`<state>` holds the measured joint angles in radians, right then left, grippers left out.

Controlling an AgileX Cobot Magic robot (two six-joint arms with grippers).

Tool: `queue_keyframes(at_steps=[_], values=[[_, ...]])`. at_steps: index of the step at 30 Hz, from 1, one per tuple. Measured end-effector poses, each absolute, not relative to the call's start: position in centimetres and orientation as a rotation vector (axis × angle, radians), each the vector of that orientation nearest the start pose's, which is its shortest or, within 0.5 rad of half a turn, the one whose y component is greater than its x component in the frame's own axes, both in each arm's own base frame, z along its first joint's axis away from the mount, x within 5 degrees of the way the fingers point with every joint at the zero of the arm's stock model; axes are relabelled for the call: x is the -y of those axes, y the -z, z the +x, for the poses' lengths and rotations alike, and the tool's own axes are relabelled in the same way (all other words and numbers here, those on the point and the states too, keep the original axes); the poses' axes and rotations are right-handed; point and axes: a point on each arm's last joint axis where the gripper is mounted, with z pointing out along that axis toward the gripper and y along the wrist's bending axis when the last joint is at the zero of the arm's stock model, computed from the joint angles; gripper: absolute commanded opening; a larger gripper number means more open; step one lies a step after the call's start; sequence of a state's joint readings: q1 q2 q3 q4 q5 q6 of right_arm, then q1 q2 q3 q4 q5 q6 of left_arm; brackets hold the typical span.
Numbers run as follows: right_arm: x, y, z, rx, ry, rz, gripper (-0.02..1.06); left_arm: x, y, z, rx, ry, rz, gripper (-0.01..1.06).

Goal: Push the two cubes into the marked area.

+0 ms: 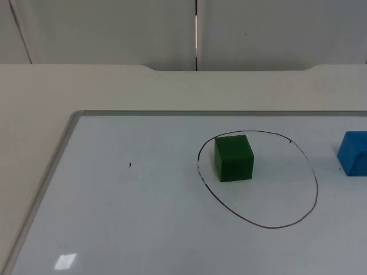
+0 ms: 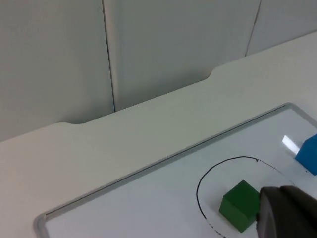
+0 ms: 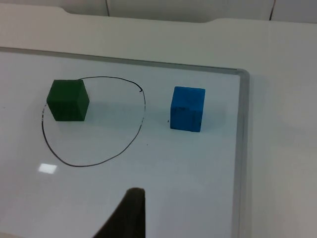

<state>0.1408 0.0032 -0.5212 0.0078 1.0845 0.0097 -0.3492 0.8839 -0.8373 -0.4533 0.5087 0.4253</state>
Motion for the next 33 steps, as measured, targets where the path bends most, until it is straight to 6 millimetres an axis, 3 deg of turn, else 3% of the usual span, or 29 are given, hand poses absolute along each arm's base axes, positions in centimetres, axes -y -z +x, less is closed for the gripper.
queue_keyframes(at_steps=[5, 20, 29, 33], values=[[0.0, -28.1, -0.8, -2.047, -0.103, -0.135, 1.05, 6.9, -35.4, 13.2, -1.9, 0.438, 0.484, 0.0], [0.0, -28.1, -0.8, -2.047, -0.103, -0.135, 1.05, 4.3, -33.2, 8.0, -1.988, 0.368, 0.449, 0.0], [0.0, -28.1, -0.8, -2.047, -0.103, -0.135, 1.05, 2.0, -32.1, 2.7, -1.949, 0.316, 0.44, 0.0], [0.0, -28.1, -0.8, -2.047, -0.103, -0.135, 1.05, 1.5, -31.8, 1.2, -1.937, 0.318, 0.44, 0.0]])
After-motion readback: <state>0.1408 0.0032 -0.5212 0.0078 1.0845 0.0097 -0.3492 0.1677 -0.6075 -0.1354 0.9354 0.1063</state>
